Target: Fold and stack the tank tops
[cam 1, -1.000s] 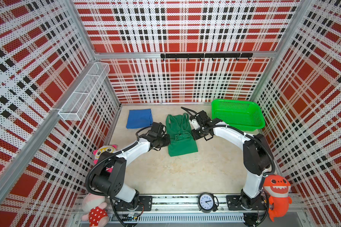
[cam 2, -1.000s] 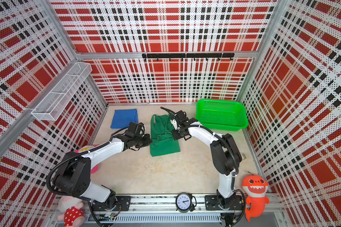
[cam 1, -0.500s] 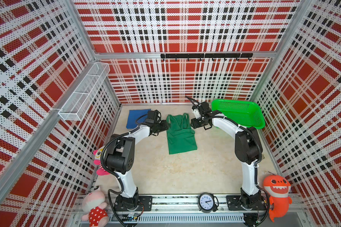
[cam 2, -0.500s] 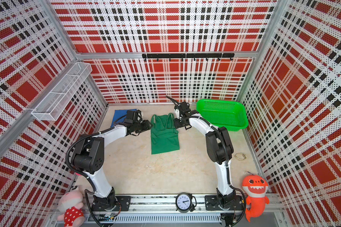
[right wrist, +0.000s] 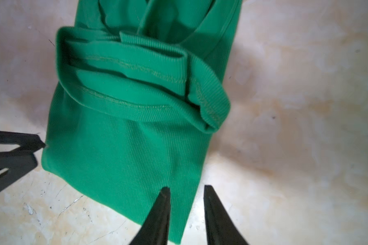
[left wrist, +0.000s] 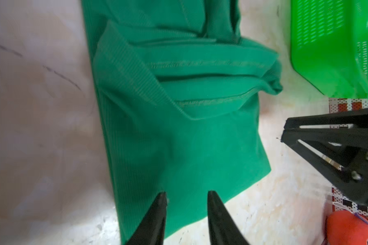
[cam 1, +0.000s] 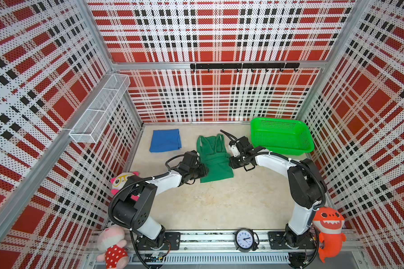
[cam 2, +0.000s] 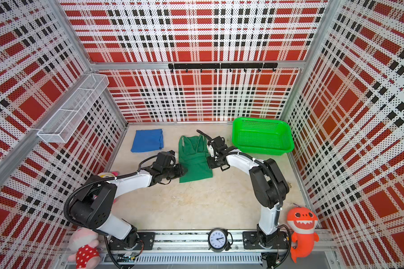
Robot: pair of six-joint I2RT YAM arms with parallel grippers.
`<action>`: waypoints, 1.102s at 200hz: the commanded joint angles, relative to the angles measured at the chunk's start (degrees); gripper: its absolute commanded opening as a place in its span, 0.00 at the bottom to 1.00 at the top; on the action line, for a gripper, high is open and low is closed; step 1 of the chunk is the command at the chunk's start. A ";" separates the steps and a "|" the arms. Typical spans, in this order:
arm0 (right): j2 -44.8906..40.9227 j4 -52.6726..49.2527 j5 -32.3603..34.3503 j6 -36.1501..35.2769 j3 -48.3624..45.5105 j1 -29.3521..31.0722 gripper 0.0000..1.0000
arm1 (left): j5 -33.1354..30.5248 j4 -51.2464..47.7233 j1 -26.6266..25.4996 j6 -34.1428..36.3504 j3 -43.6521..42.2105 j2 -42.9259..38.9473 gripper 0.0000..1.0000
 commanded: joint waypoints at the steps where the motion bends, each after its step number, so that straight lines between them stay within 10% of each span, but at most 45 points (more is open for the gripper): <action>1: 3.61 4.99 -1.58 1.98 1.69 0.30 0.29 | -0.80 7.63 0.67 -2.49 2.63 3.81 0.37; 106: 12.48 7.16 4.62 0.55 22.38 -1.49 0.32 | -1.39 0.28 7.90 5.73 26.01 13.60 0.40; 220: 6.17 14.41 -0.18 5.27 1.79 -0.82 0.28 | -6.37 14.54 -4.84 -8.77 1.76 3.77 0.37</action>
